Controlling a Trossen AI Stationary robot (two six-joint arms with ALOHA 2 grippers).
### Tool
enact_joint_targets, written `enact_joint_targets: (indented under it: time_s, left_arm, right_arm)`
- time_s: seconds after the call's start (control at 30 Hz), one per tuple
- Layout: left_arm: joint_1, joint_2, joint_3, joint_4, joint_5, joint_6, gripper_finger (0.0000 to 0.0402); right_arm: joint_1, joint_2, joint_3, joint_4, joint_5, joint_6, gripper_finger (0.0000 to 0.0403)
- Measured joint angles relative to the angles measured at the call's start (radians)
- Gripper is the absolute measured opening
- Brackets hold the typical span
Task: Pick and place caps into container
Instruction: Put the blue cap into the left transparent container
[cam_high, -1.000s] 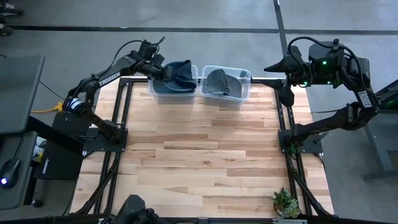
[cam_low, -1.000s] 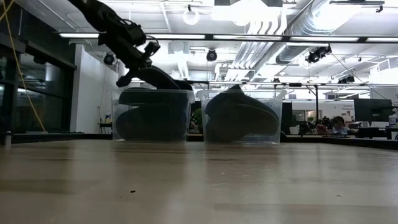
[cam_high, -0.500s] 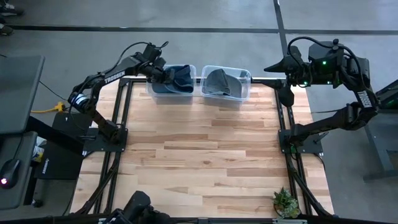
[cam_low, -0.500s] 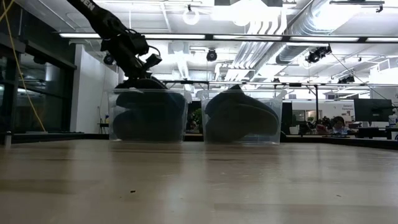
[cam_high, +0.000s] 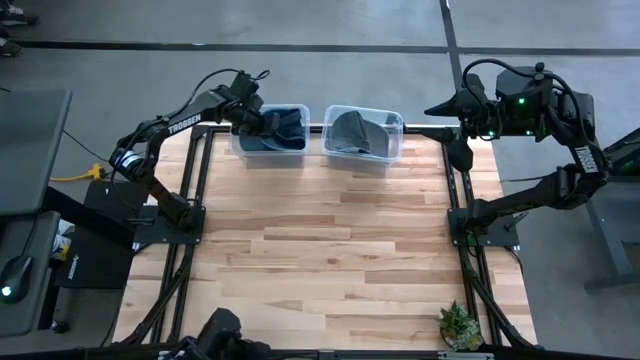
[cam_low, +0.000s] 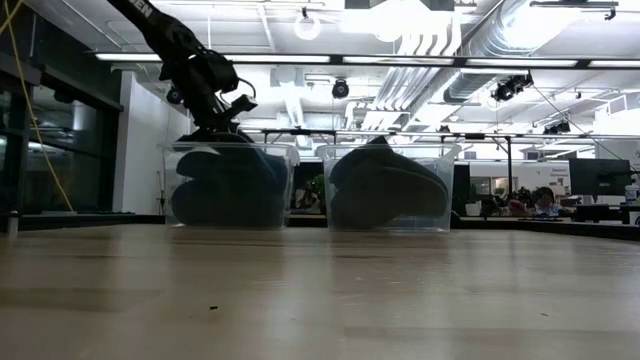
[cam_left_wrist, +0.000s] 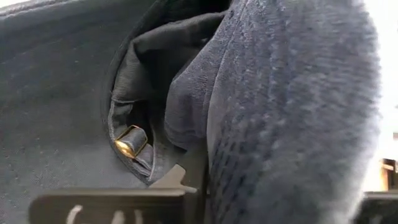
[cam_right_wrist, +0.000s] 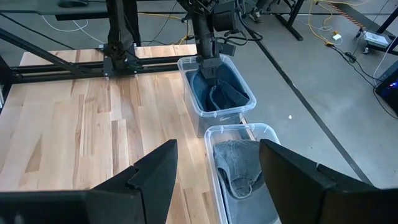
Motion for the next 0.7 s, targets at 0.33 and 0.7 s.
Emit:
enact_joint_targets:
  time_s: [0.33, 0.7]
  left_arm:
    - [0.001, 0.001, 0.067, -0.036, 0.020, -0.015, 0.0070]
    - [0.001, 0.001, 0.244, -0.252, -0.067, 0.065, 0.0074]
  right_arm:
    - [0.000, 0.000, 0.000, -0.014, 0.000, 0.000, 0.0220]
    - [0.000, 0.000, 0.000, -0.043, -0.007, 0.011, 0.0220]
